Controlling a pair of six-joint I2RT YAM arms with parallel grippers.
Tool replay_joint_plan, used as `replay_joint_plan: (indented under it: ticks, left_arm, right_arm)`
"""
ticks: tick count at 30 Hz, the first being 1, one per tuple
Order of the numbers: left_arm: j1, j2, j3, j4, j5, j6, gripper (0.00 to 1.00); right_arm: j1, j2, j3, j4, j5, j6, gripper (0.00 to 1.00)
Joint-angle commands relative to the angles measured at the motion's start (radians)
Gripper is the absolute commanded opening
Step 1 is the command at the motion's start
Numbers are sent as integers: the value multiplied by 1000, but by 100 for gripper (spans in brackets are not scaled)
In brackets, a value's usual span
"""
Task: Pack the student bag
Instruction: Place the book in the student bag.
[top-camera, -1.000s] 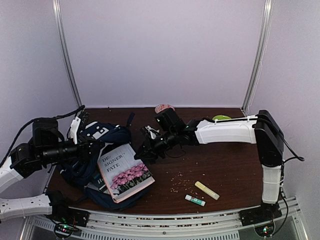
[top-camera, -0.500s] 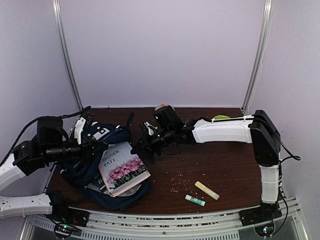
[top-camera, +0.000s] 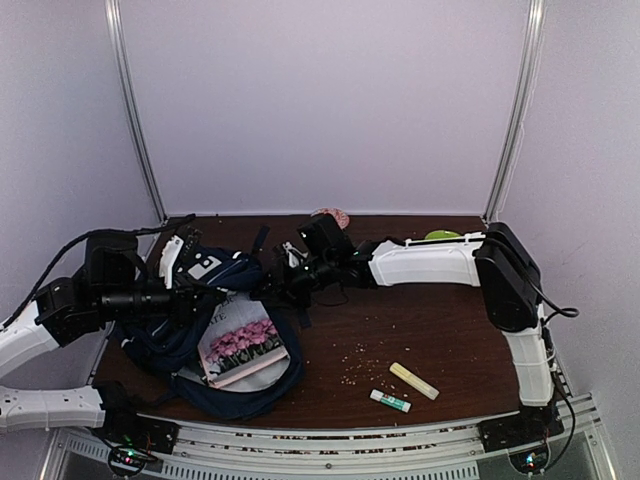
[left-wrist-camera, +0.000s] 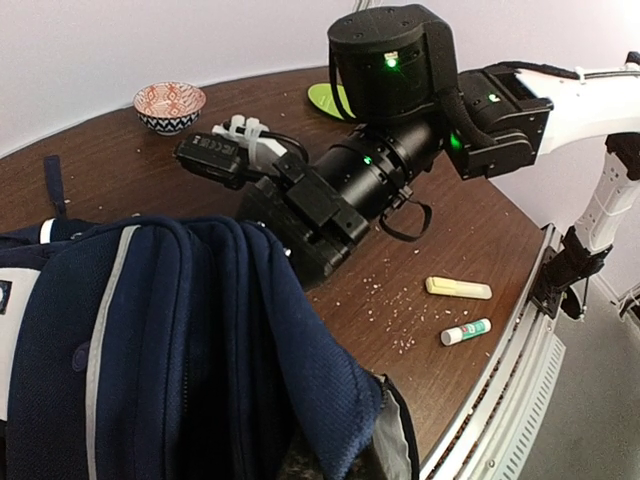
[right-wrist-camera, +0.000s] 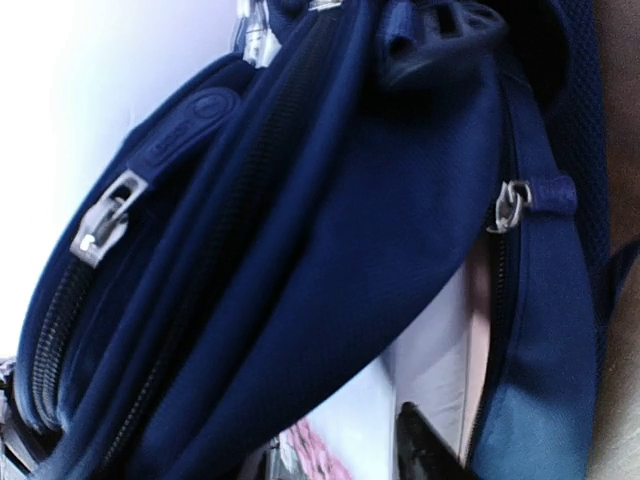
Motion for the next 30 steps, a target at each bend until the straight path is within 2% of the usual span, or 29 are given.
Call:
replay_joint_plan:
  ticks: [1,3,7,13,16,19,23,27,30]
  left_arm:
    - [-1,-13,12,200,-22,-13,0]
    - [0,-9,-1,221,-50,-21,0]
    - [-1,3,-13,255,-111,-39,0]
    - [-1,40,-16,330,-277,-80,0]
    - [0,100,5,397,-342,-113,0]
    - [-1,188,57,447,-341,-136,0]
    - [-1,282,113,487,-315,-154,0]
    - [-1,321,130,492,-324,-176,0]
    - [-1,334,129,501,-313,-187,0]
  right_arm:
    - [-11,-100,-34,56,52,-28,50]
    - [-18,-151,-73,40,65,-40,58]
    - [-28,-290,-213,24,110,-63,65]
    - [5,-529,-453,60,192,-67,66]
    - [72,-534,-471,64,190,-73,65]
    - [103,-504,-486,57,231,-73,64]
    - [105,-502,-580,199,260,2,62]
    - [101,-479,-578,137,327,-20,61]
    - [85,-441,-593,177,316,25,59]
